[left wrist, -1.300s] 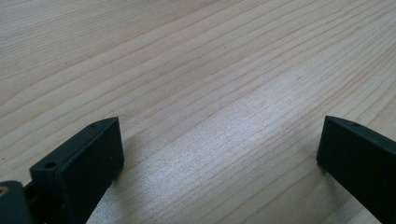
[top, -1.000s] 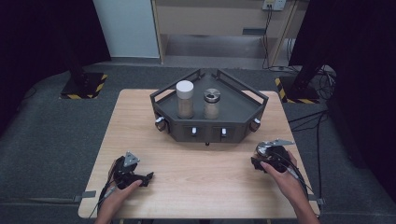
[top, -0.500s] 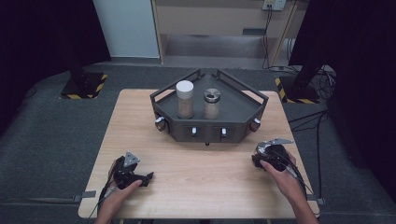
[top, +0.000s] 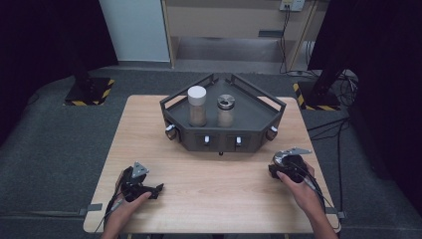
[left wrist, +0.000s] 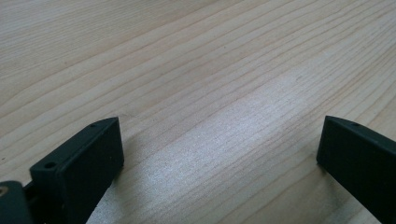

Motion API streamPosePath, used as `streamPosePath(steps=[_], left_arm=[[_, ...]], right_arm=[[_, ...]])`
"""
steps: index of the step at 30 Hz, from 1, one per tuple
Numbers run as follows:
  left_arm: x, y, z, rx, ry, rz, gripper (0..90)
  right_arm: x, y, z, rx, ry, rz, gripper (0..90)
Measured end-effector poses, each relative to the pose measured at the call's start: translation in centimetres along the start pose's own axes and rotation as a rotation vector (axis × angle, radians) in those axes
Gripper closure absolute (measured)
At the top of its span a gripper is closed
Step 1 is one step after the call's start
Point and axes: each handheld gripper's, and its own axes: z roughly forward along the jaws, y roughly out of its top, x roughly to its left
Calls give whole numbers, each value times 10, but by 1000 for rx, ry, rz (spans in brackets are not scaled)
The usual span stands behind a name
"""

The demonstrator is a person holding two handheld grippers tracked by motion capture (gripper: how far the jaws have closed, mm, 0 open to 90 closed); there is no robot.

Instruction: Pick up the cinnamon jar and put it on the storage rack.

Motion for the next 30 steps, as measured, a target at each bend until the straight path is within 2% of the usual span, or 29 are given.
streamPosePath(steps=[18, 30], left_arm=[[0, 0, 0, 0, -1, 0, 0], [0, 0, 0, 0, 0, 0, 0]], right_arm=[[2, -3, -1, -14, -2, 5, 313], [4, -1, -11, -14, 6, -12, 313]])
